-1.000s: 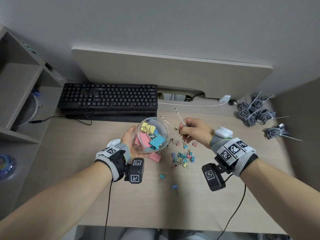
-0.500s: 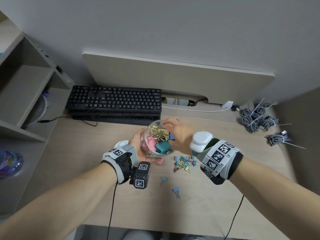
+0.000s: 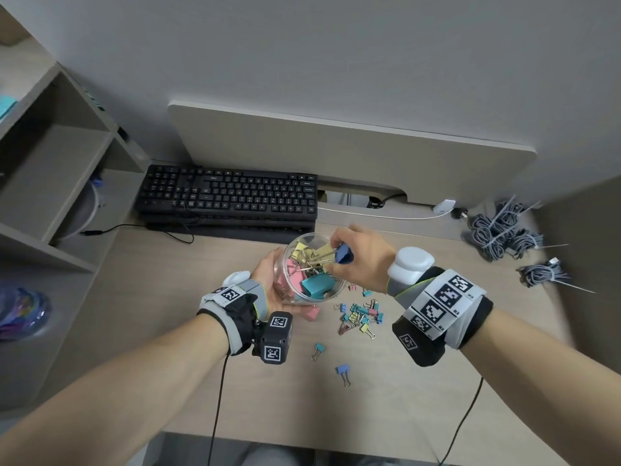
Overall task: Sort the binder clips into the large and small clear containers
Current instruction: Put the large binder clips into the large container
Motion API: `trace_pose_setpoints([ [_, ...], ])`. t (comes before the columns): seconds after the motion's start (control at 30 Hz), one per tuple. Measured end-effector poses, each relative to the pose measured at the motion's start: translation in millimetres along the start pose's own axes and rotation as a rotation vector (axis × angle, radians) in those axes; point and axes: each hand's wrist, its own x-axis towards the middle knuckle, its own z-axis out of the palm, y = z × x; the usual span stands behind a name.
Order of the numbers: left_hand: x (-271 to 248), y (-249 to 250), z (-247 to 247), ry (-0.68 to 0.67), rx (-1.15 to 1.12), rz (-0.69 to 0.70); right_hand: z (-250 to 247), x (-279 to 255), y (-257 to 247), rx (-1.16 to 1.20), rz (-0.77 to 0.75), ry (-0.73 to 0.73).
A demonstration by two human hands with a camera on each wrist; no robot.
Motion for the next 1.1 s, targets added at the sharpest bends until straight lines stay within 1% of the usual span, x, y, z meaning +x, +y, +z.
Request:
trace_pose_setpoints([
  [0.1, 1.6, 0.9, -4.5, 0.015, -0.010, 0.005, -8.8, -3.3, -2.0, 0.082, -0.010, 0.096],
  [0.17, 3.6, 1.8, -8.0, 0.026, -0.016, 0.003, -18.9, -3.7, -4.7, 0.078, -0.007, 0.137],
  [0.27, 5.6, 2.7, -10.0, 0.037, -0.026, 0.009, -33.4, -3.4, -9.1, 0.022, 0.003, 0.107],
  [0.37, 7.4, 2.6, -7.6, 0.038, -0.033, 0.026, -33.4, -1.3, -15.1, -0.088, 0.010, 0.039],
  [0.43, 7.0, 1.8, -2.4, 0.024, -0.040, 0.028, -23.4, 1.8, -21.9, -0.084, -0.037, 0.002],
  [0.53, 4.2, -1.6, 5.3, -0.031, -0.029, 0.020, -5.5, 4.4, -29.2, 0.004, -0.085, -0.019],
  [0.6, 3.2, -2.7, 6.2, -0.074, -0.023, 0.007, 1.2, 4.0, -27.1, 0.077, -0.081, 0.035],
  [0.67, 2.8, -2.9, 3.7, -0.070, -0.018, -0.007, 2.8, 2.5, -21.2, 0.123, -0.063, 0.174],
  [0.7, 3.2, -2.7, 3.0, -0.049, -0.017, -0.011, 1.5, 1.5, -18.0, 0.108, -0.057, 0.227],
  [0.73, 2.8, -2.3, 2.8, -0.027, -0.012, -0.008, 0.3, 1.7, -14.8, 0.063, -0.057, 0.221],
  [0.77, 2.8, -2.0, 3.1, -0.014, -0.011, 0.001, -0.3, 2.3, -13.2, 0.002, -0.071, 0.157],
  [0.83, 2.7, -2.7, 4.4, -0.009, -0.014, 0.005, 4.2, 3.8, -12.5, -0.104, -0.118, -0.019],
  [0.87, 3.6, -3.2, 5.2, -0.021, -0.015, 0.000, 7.9, 4.8, -12.9, -0.130, -0.143, -0.065],
  [0.97, 6.6, -4.6, 6.7, -0.068, -0.028, -0.017, 14.0, 6.5, -14.5, -0.140, -0.182, -0.077],
  [1.03, 6.2, -4.9, 4.4, -0.072, -0.023, -0.023, 11.8, 7.4, -14.9, -0.135, -0.199, -0.108],
  [1.1, 4.4, -5.6, 2.2, -0.046, -0.005, -0.009, 6.7, 6.5, -13.2, -0.126, -0.209, -0.138],
])
